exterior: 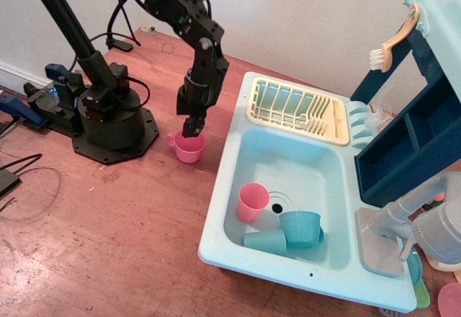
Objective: Put cup from anywhere into sink
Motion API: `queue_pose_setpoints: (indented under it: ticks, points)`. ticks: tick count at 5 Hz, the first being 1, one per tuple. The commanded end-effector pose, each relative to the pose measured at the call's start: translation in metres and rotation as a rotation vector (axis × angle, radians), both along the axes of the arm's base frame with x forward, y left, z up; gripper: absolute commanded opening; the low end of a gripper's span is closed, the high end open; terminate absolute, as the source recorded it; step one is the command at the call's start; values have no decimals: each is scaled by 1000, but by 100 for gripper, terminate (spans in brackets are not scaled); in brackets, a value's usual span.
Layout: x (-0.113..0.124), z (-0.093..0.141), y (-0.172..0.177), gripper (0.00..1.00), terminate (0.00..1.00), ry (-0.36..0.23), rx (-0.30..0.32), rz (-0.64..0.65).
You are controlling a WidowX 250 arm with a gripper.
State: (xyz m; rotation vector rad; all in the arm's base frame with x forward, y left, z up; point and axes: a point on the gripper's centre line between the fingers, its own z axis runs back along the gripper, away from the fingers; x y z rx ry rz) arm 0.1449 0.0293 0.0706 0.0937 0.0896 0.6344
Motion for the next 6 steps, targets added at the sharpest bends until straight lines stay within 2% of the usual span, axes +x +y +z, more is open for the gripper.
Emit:
queue_pose_setpoints:
  ticks: [1,3,4,6]
  points:
    - [5,-22,-2,100,0,-11,-16,-4]
    - [15,-45,-5,100,0,15,-47,-39]
    - [19,-45,-3,0,0,17,-27,-51]
    - [17,-46,-4,0,0,-5,-22,-56]
